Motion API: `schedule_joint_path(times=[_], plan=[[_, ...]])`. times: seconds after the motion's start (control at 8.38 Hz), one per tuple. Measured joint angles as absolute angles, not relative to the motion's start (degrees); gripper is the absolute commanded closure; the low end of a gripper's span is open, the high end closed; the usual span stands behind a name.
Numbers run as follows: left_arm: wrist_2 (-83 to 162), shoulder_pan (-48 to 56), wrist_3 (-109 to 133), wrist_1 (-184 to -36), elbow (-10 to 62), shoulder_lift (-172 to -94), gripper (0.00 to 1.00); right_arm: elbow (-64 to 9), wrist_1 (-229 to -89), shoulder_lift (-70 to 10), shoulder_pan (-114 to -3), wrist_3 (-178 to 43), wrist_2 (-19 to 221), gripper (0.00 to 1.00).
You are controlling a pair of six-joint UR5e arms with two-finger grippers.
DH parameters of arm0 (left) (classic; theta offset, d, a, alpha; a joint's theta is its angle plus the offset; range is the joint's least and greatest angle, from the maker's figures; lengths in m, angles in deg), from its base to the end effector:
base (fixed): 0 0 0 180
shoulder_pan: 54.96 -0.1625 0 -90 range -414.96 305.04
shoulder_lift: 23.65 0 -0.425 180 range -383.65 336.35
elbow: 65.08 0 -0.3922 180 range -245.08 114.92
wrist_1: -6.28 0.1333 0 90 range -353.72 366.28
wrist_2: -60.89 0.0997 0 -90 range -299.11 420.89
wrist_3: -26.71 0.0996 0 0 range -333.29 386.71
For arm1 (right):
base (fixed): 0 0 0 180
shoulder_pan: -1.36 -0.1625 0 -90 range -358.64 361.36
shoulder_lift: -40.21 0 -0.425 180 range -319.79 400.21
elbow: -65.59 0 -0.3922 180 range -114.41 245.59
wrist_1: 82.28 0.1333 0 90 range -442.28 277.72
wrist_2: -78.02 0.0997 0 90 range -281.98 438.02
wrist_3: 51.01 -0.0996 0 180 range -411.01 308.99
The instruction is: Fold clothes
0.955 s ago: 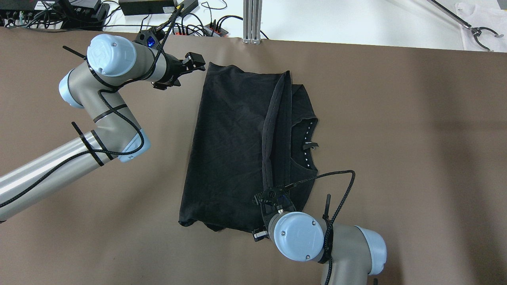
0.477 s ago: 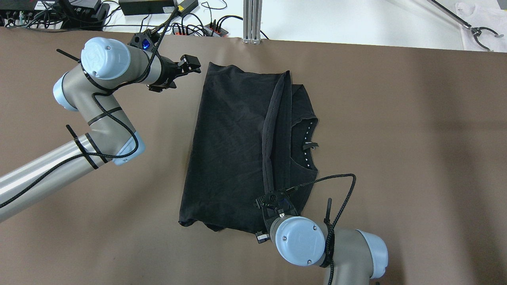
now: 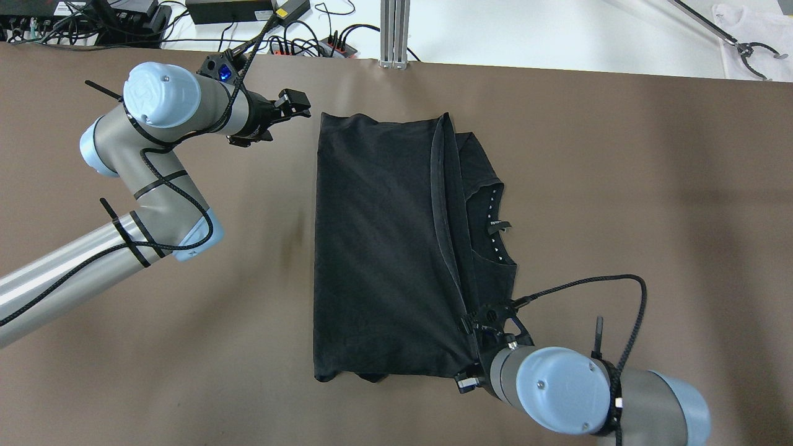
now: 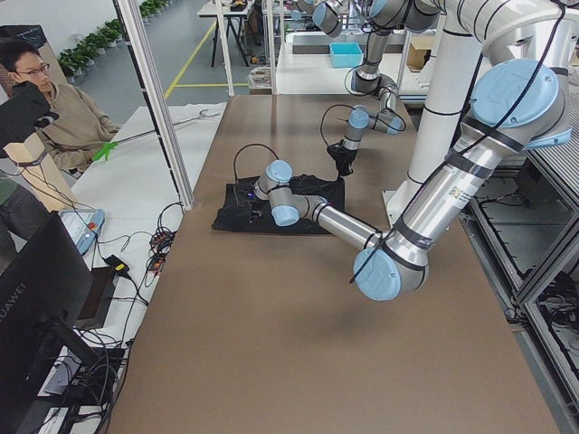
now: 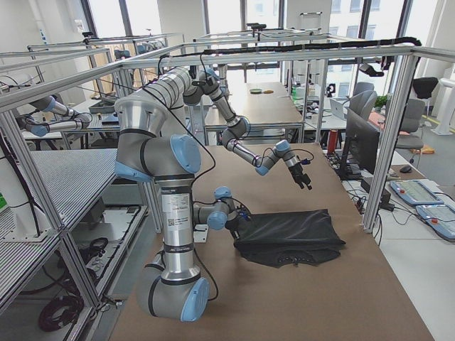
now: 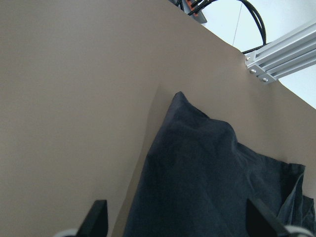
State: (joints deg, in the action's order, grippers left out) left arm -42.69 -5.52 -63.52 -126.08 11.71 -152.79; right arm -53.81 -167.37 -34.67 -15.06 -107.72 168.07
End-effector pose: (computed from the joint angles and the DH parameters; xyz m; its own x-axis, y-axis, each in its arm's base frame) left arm 0.4028 -0.6396 0.2638 0.2381 -0.2842 -0.9287 0.5976 0.7967 -0.0906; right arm -0.4717 -0.2779 0.2868 0.6763 -0.3729 0.6353 0.1067 0.9029 0.4165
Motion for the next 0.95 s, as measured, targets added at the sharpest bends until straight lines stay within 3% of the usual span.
schedule_joint_path(times=[0.24,0.36,0.48,0.95], plan=[[-42.84,-5.61,-63.30,-126.08,11.42,-152.80,0.00,-56.61,-167.63,-38.01,-9.72,-115.20,166.23,0.97],[-42.91,-5.63,-62.99,-126.04,11.10,-152.82,0.00,-57.09,-167.72,-38.93,-9.51,-116.06,166.49,0.86],[-42.92,-5.64,-62.81,-126.01,10.91,-152.84,0.00,-57.32,-167.72,-39.49,-9.91,-115.48,167.19,0.02],[-42.75,-5.65,-62.90,-126.07,10.84,-152.68,0.00,-56.68,-167.69,-39.18,-11.86,-114.36,168.16,0.05]])
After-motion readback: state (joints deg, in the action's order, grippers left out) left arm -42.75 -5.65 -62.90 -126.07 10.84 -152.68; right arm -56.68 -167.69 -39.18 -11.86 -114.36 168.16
